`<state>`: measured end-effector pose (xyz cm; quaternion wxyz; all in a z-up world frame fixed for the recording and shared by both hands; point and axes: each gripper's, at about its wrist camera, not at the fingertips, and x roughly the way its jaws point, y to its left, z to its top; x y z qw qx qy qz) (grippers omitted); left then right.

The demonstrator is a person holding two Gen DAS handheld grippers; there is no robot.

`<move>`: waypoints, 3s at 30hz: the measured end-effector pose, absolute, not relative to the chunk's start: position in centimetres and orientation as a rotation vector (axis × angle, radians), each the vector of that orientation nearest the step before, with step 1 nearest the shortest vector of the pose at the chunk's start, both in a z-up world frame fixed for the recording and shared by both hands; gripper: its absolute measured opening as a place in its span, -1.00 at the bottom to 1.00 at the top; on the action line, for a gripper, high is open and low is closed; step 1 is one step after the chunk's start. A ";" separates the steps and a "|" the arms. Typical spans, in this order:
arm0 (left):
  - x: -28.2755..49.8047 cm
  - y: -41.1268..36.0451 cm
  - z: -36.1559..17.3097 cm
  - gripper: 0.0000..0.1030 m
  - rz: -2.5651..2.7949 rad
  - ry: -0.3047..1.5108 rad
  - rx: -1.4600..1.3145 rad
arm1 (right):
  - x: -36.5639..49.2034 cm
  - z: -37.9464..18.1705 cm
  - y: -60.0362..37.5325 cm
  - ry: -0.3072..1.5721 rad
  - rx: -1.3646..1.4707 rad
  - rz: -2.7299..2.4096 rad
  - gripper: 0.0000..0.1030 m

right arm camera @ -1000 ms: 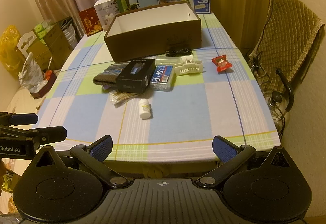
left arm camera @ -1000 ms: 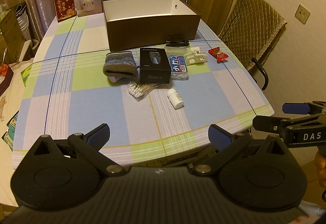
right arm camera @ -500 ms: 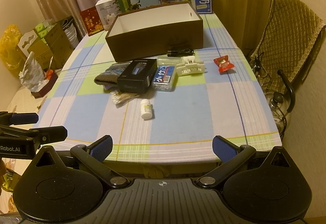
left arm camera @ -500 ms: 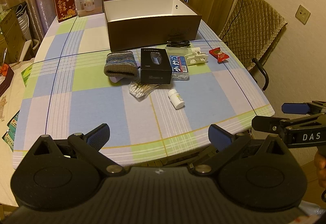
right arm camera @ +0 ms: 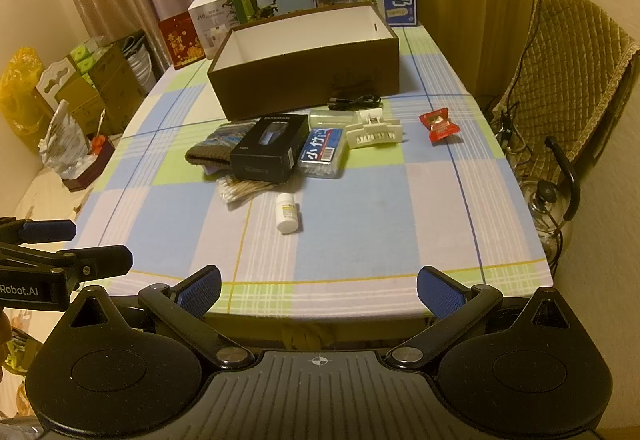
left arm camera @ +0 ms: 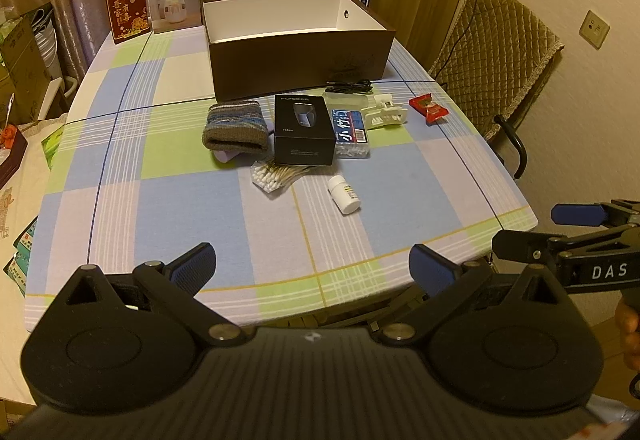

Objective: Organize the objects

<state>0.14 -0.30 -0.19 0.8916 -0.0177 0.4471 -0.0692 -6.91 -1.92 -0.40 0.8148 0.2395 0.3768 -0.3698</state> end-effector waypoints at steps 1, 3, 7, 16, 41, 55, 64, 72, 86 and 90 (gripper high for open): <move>0.1 -0.3 -0.2 0.97 -0.144 0.928 -0.037 | -6.8 -0.4 -1.9 0.804 0.511 -0.788 0.97; 0.1 -0.3 -0.2 0.97 -0.145 0.928 -0.036 | -6.9 -0.4 -1.9 0.803 0.508 -0.788 0.97; 0.1 -0.4 0.1 0.97 -0.149 0.925 -0.035 | -6.9 -0.4 -1.8 0.802 0.508 -0.789 0.97; 0.1 -0.4 0.1 0.97 -0.154 0.926 -0.033 | -6.9 -0.4 -1.8 0.793 0.527 -0.828 0.97; -0.6 0.6 0.2 0.97 -0.174 0.928 -0.039 | -6.5 -0.1 -0.9 0.780 0.544 -0.872 0.97; 2.6 -0.5 -0.4 0.97 -0.132 0.955 -0.067 | -7.7 -0.9 -6.4 0.754 0.545 -0.850 0.97; 7.0 -4.1 -2.1 0.88 -0.135 0.975 -0.092 | -9.2 -1.6 -12.5 0.761 0.549 -0.848 0.97; 10.4 -6.3 -5.2 0.53 -0.130 1.004 -0.097 | -9.5 -3.0 -17.3 0.791 0.548 -0.827 0.96; 14.8 -9.2 -12.6 -0.30 -0.050 1.129 -0.132 | -10.4 -5.3 -23.9 0.843 0.563 -0.801 0.96; 15.6 -9.5 -13.8 -0.33 -0.021 1.150 -0.186 | -10.9 -5.7 -25.2 0.855 0.577 -0.798 0.96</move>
